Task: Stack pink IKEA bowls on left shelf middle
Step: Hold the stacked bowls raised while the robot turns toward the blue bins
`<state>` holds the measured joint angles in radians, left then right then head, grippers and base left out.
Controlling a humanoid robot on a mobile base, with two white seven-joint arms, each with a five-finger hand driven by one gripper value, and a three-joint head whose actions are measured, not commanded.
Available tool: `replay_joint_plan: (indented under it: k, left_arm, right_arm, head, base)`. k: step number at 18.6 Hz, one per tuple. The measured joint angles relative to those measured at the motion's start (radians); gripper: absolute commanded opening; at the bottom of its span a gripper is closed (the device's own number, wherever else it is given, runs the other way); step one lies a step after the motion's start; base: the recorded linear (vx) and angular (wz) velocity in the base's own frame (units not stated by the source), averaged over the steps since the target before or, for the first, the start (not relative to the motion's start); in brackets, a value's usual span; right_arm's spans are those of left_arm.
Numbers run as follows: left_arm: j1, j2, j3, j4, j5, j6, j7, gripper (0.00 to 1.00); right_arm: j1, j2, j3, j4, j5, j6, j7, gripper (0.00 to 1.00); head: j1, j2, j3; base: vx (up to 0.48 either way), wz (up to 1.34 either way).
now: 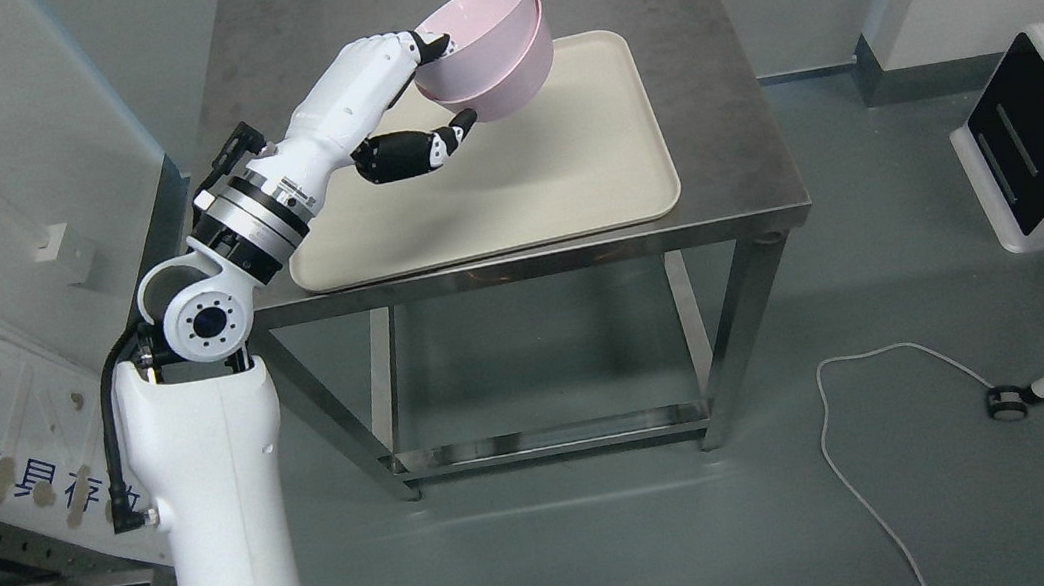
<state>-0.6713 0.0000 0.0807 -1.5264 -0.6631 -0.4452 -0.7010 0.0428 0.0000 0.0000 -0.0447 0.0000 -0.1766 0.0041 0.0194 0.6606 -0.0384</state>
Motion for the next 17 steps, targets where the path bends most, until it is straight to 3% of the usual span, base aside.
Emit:
replay_joint_plan:
  k: [17]
  left_arm:
    - [0.0,0.0,-0.001,0.001,0.0,0.001,0.0,0.02]
  right_arm:
    - [0.0,0.0,0.0,0.0,0.0,0.0,0.0,1.0]
  head:
    - [0.0,0.0,0.0]
  base:
    - [-0.342,-0.01]
